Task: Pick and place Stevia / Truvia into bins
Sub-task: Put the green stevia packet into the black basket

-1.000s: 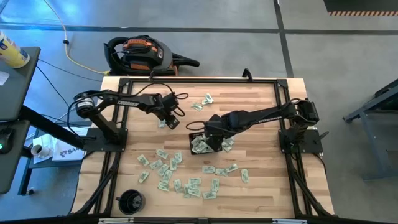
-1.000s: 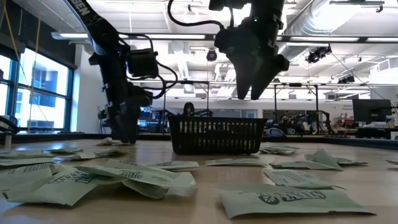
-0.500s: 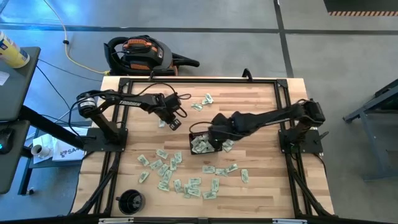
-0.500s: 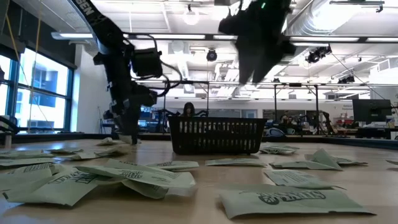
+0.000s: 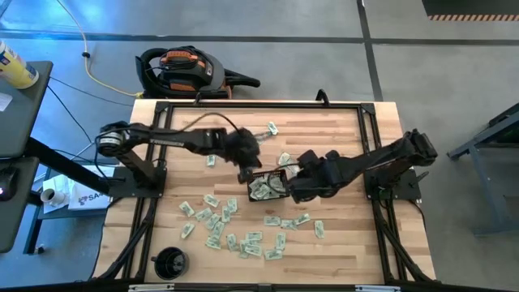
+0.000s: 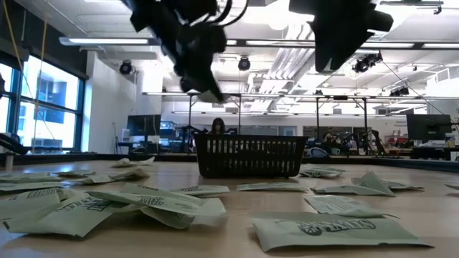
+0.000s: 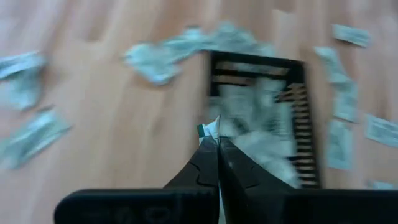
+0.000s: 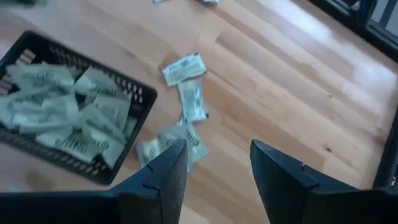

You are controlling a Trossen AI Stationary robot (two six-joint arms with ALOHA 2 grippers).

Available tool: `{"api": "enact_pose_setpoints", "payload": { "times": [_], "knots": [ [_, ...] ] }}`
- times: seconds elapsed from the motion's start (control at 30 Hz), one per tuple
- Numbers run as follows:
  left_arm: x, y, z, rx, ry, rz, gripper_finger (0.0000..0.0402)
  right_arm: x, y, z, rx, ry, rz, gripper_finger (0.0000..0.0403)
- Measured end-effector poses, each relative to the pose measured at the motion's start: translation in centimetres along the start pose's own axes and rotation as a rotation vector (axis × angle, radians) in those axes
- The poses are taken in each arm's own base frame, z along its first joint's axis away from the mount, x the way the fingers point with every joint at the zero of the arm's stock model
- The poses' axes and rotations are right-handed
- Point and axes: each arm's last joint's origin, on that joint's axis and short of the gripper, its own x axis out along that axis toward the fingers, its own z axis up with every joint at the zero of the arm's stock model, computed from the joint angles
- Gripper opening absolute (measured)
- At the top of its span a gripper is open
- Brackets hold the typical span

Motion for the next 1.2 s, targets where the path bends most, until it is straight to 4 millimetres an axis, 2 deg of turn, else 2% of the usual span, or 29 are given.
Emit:
{"api": "enact_pose_setpoints", "payload": {
  "times": [0.1, 0.23, 0.43, 0.73, 0.93, 1.07, 1.2],
  "knots": [
    [1.6, -2.0, 0.3, 0.033, 0.01, -0.042, 0.0032, -0.3, 0.2, -0.5, 0.01, 0.012, 0.013, 0.0169],
    [4.3, -4.0, -0.8, 0.066, 0.101, -0.048, 0.0045, -0.6, 0.3, -1.0, 0.022, 0.027, 0.027, 0.0169],
    [6.6, -4.4, -2.8, 0.093, 0.22, 0.041, 0.0041, -1.0, 0.6, -1.6, 0.037, 0.027, 0.044, 0.0169],
    [7.9, -4.4, -2.5, 0.123, 0.159, 0.055, 0.0086, -1.1, 0.7, -1.7, 0.032, 0.015, 0.052, 0.0169],
    [9.2, -4.2, -3.0, 0.142, 0.174, 0.061, 0.0095, -1.1, 0.7, -1.6, 0.035, 0.016, 0.052, 0.0169],
    [8.5, -4.2, -3.0, 0.154, 0.236, 0.071, 0.0096, -1.1, 0.7, -1.7, 0.034, 0.019, 0.053, 0.0169],
    [6.6, -4.7, -0.5, 0.15, 0.273, 0.077, 0.0096, -1.0, 0.6, -1.6, 0.033, 0.018, 0.047, 0.0169]
  ]
}}
